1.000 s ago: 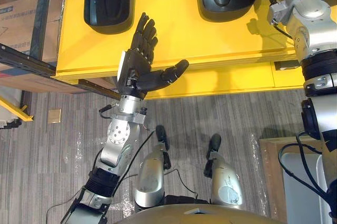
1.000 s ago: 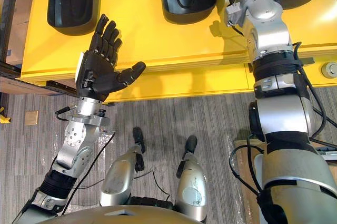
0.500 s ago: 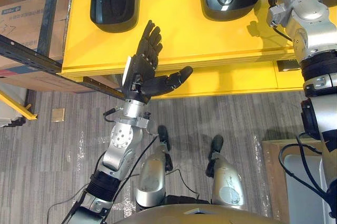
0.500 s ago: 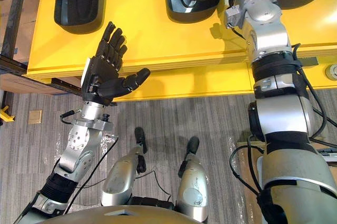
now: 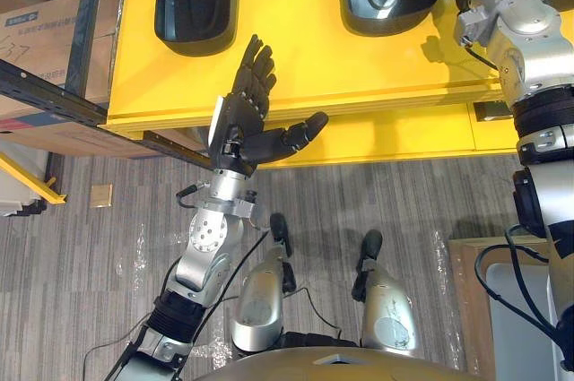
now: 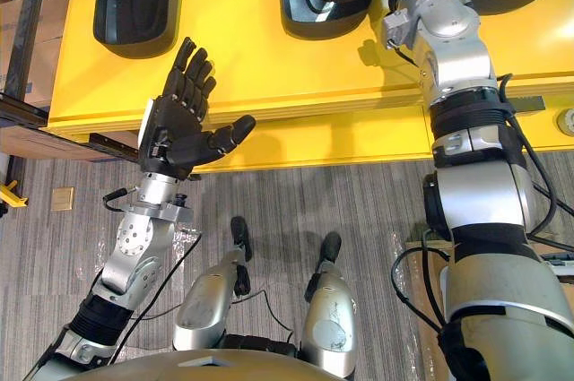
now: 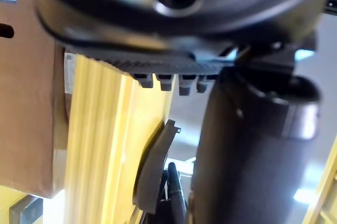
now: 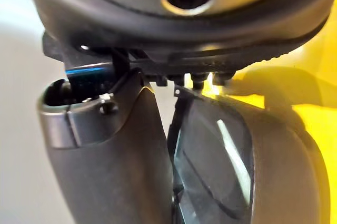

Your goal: Walk over and take three plastic housings, then place them on the shelf

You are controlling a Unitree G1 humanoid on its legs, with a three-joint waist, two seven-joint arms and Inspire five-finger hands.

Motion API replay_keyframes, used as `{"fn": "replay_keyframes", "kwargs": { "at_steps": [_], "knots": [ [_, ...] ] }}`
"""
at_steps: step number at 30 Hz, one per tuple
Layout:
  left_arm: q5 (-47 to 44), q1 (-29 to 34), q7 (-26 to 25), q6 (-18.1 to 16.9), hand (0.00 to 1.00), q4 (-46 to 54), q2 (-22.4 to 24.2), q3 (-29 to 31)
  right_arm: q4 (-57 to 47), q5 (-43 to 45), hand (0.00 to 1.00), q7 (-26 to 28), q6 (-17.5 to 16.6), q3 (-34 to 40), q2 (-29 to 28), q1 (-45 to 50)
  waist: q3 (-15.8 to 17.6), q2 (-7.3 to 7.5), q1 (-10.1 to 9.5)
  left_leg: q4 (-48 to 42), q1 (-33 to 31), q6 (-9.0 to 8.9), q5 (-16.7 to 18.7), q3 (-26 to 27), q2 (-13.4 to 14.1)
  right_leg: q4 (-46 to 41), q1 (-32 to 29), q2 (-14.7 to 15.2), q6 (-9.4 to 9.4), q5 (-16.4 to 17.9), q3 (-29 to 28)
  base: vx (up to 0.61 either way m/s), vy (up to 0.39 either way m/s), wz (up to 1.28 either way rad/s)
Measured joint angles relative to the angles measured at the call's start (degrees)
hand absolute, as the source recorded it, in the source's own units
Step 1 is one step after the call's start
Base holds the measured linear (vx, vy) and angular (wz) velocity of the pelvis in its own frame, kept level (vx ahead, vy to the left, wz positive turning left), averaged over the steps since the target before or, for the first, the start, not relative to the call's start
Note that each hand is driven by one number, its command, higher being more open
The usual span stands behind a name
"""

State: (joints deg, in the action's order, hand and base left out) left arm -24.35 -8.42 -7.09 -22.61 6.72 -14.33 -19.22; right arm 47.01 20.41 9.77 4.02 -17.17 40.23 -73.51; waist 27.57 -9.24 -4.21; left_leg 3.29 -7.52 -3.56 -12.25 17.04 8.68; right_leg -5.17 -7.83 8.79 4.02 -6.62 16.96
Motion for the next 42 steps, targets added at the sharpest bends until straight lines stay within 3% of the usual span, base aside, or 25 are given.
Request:
{"fn": "replay_keyframes", "kwargs": {
  "at_steps": [18,23,27,31,36,42],
  "knots": [
    [0.0,1.0,-0.1,-1.5,1.00,-0.7,0.0,-0.3,0.0,-2.1,1.00,0.9,-1.4,-2.6,0.0,-0.5,-0.1,-0.12,-0.01,1.4,0.8,-0.63,-0.6,-1.0,0.0,-1.8,0.0,0.1,-0.08,1.2,0.9,0.01,-0.058,0.03],
    [0.1,1.8,0.0,-2.4,1.00,-0.7,0.0,-0.3,0.0,-2.1,1.00,-1.6,-2.6,-2.6,0.3,-0.6,-0.1,-0.14,0.06,1.4,0.8,-0.61,-0.6,-1.0,0.0,-1.8,0.0,0.1,-0.07,1.2,0.9,0.03,-0.060,0.00],
    [0.1,2.6,0.0,-2.6,1.00,-0.5,-0.1,-0.2,-0.7,-2.0,1.00,-4.1,-6.0,-1.9,0.9,-0.6,-0.1,-0.14,0.60,1.4,1.2,-0.20,-0.9,-0.9,0.0,-1.8,0.3,0.1,-0.06,1.2,0.9,0.02,-0.055,-0.01],
    [0.2,4.9,0.0,-2.9,1.00,0.4,-0.1,0.2,-11.8,-2.0,1.00,-6.8,-7.8,2.9,2.6,1.8,-0.1,-0.14,1.55,1.4,2.1,-0.17,-1.0,-0.4,-0.1,-1.6,1.0,0.1,0.00,1.2,0.5,0.02,-0.046,-0.06],
    [0.2,7.0,0.0,-2.8,1.00,0.7,0.0,2.0,-37.4,-2.0,1.00,-10.1,-15.2,15.2,4.3,15.0,-0.8,-0.21,3.21,1.5,4.3,-0.71,0.0,0.6,-0.1,1.8,4.4,-0.3,1.07,0.6,0.2,0.03,-0.041,-0.06],
    [2.4,12.1,0.1,-1.1,1.00,4.9,1.1,6.0,-54.9,-3.6,1.00,-8.2,-17.3,26.0,-5.0,44.2,-9.8,0.98,4.79,1.7,6.2,-1.31,1.5,2.2,0.0,6.6,7.7,-1.0,1.79,-0.2,-0.1,0.09,-0.045,-0.09]
  ]
}}
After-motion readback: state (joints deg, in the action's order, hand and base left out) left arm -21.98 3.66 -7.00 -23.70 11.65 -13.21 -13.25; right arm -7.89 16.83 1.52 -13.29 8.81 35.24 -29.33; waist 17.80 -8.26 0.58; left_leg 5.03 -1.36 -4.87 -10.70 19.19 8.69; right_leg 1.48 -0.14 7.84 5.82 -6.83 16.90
